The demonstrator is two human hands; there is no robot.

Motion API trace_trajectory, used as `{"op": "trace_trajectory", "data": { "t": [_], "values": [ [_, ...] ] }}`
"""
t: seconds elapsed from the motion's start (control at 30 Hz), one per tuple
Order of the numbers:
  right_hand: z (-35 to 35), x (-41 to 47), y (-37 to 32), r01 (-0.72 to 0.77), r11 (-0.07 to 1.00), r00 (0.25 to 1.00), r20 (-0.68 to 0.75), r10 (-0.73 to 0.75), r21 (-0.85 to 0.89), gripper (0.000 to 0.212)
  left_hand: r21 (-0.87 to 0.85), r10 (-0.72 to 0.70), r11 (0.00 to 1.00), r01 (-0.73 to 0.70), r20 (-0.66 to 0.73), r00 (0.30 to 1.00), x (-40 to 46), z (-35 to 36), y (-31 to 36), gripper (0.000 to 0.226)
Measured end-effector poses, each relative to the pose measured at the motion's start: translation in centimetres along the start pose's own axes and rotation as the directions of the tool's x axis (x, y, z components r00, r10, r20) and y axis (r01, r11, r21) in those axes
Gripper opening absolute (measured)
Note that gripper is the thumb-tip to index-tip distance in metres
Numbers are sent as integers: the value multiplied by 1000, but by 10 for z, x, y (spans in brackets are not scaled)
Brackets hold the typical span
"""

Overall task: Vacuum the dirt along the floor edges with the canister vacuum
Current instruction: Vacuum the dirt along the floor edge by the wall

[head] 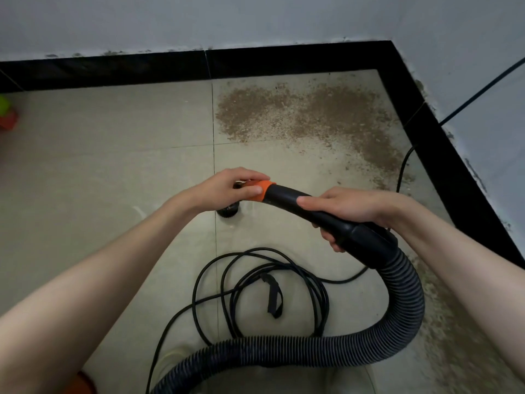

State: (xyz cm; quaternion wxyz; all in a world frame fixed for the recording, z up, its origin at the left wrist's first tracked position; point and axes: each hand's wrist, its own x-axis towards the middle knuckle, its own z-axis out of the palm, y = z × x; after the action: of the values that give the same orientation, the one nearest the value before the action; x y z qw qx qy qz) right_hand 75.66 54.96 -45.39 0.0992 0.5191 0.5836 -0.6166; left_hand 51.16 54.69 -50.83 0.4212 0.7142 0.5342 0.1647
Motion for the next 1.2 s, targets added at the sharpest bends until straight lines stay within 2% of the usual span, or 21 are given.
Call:
{"op": "trace_trajectory", "data": {
  "t": [0.1, 0.4, 0.63, 0.83, 1.0, 1.1, 1.2],
  "values": [
    [0, -4, 0, -20, 1000, 1000, -15, 20, 10, 53, -11, 47, 999, -47, 45, 998, 0, 4, 7, 36],
    [0, -15, 11, -86, 995, 996, 28, 88, -58, 57, -111, 32, 993, -24, 77, 996, -15, 18, 15, 28],
    [19, -4, -3, -24, 986, 995, 96, 40, -167, 54, -190, -83, 978, 86, 26, 996, -44, 12, 0, 32],
    [7, -13, -5, -116, 978, 984, 117, 137, -174, 56, -169, -93, 981, 99, 43, 995, -43, 22, 3, 26],
    [3, -13, -4, -101, 979, 995, -14, 100, -177, 59, -52, 24, 998, -30, -106, 994, -29, 32, 7, 32],
    [10, -2, -7, -43, 974, 993, -114, 17, -224, 57, -50, -49, 998, 40, -194, 980, -21, 24, 6, 40],
    [19, 11, -8, -6, 978, 990, -141, -24, -210, 50, -131, -191, 978, 161, -257, 947, -18, 22, 4, 44]
  ]
}}
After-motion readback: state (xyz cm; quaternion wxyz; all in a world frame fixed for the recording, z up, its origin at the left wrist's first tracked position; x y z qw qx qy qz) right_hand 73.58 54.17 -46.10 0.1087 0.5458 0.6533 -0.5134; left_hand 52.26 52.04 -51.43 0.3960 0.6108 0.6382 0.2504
